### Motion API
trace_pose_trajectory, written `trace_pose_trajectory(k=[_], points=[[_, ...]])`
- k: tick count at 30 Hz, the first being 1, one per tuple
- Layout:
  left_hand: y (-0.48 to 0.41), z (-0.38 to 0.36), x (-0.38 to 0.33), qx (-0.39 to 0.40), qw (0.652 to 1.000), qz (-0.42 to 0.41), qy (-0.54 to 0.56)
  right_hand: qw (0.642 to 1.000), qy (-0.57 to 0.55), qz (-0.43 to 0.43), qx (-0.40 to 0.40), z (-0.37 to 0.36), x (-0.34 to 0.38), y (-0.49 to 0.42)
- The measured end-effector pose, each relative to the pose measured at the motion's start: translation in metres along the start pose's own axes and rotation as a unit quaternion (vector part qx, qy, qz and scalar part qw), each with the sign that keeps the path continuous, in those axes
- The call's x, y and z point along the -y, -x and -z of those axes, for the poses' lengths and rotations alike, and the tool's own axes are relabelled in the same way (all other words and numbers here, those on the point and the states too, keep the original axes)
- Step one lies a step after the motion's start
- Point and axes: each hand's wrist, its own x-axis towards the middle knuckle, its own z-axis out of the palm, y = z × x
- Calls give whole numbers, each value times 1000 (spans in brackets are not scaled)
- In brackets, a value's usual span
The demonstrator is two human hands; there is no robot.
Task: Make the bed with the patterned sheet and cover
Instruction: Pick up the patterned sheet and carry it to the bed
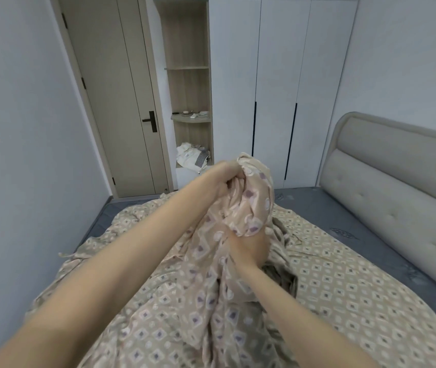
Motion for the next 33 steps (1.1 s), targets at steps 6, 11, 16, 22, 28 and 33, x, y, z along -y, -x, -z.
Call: trace_pose_trajectory(k=[6,11,16,22,28,33], points=[[-5,29,-11,152,988,-36,13,1000,17,25,-5,26,17,-30],[-16,61,10,26,982,-180,-56,992,-129,-17,3,50,47,-44],[-25,122,56,54,960,-141,-234,944,-307,-113,41,65,84,-60],[-30,152,109,85,959,-8,-269,863,-483,-102,109,90,135,-60],[-19,131,131,175,927,116,-310,874,-461,-77,133,96,160,-53],[-9,87,140,117,985,98,-79,890,-426,-72,148,89,163,-38]])
